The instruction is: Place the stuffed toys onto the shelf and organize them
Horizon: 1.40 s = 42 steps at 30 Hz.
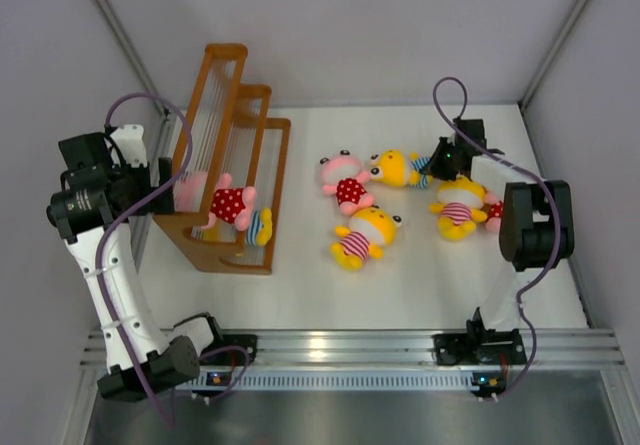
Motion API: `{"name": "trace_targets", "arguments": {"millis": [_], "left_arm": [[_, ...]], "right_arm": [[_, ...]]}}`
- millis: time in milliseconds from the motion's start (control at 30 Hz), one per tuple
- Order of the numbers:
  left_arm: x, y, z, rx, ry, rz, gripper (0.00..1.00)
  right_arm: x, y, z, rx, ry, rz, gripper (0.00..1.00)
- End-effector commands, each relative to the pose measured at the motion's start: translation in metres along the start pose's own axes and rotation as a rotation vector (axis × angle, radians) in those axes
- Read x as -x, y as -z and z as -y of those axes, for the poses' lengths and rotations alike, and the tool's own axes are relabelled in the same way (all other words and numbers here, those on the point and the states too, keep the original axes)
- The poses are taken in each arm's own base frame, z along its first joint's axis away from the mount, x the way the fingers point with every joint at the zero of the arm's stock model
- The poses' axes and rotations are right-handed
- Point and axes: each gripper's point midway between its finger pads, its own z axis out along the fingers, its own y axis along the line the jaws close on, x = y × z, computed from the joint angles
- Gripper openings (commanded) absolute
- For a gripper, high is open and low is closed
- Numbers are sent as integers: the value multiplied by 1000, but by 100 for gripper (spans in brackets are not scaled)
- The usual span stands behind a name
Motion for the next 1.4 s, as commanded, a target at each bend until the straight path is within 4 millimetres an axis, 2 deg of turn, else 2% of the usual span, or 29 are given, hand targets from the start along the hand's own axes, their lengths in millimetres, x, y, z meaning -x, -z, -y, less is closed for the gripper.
{"name": "trace_targets", "arguments": {"millis": [0,33,100,133,200,233,300,333,367,400,467,500,533,567,667,700,800,833,867,933,967,1000,1033,1067,1100,1133,1200,1300,1367], "left_arm": [[6,1,0,-1,-2,14,98],[5,1,0,-2,-4,10,98],[5,0,0,-6,-3,8,98],[6,0,1,-9,-1,12,98],[6,0,3,-21,0,14,98],[6,-1,4,-26,0,14,98],[7,-3,6,-41,6,13,98],[8,-3,7,-45,5,16,98],[9,-2,8,-50,7,19,98],[9,-2,10,-59,10,20,98],[12,0,10,-59,8,32,98],[12,1,10,-59,8,34,98],[14,4,9,-55,6,45,98],[14,4,9,-52,7,46,98],[15,6,6,-37,-2,48,98],[14,7,6,-34,-5,49,98],[15,6,6,-38,-4,49,98],[15,6,7,-42,-5,50,98],[14,6,8,-44,-5,49,98],[14,5,7,-45,-4,48,98],[14,4,9,-52,-1,45,98],[14,4,9,-55,-1,44,98],[13,3,10,-59,-2,42,98],[13,3,11,-65,-1,44,98],[13,2,11,-67,0,43,98],[13,3,11,-65,0,42,98],[12,2,9,-56,-4,36,98],[11,2,6,-35,-10,30,98],[11,2,6,-39,-12,31,98]], "right_arm": [[39,20,-16,43,24,134,0],[56,40,-22,39,21,200,0],[72,65,-31,31,17,274,0],[92,94,-37,3,13,371,0],[105,125,-55,-22,28,463,0],[117,153,-62,-53,31,559,0],[113,178,-101,-22,69,641,0],[107,181,-118,19,72,644,0],[95,178,-133,65,67,626,0],[83,176,-161,148,67,618,0],[54,159,-188,210,40,563,0],[47,153,-197,219,24,553,0],[34,131,-201,205,31,506,0],[23,127,-220,237,39,479,0],[-8,94,-247,260,54,401,0],[-21,71,-248,236,56,365,0],[-36,52,-270,273,47,294,0],[-45,36,-271,265,53,264,0],[-44,40,-288,291,59,269,0],[-52,23,-295,255,100,265,0],[-53,28,-314,269,120,270,0],[-63,10,-314,236,139,256,0],[-60,11,-330,263,134,260,0],[-66,3,-334,266,128,243,0],[-82,-20,-330,249,115,198,0],[-80,-24,-338,261,95,198,0],[-95,-48,-336,248,65,155,0],[-100,-60,-345,270,35,142,0],[-99,-58,-358,303,31,144,0]]}}
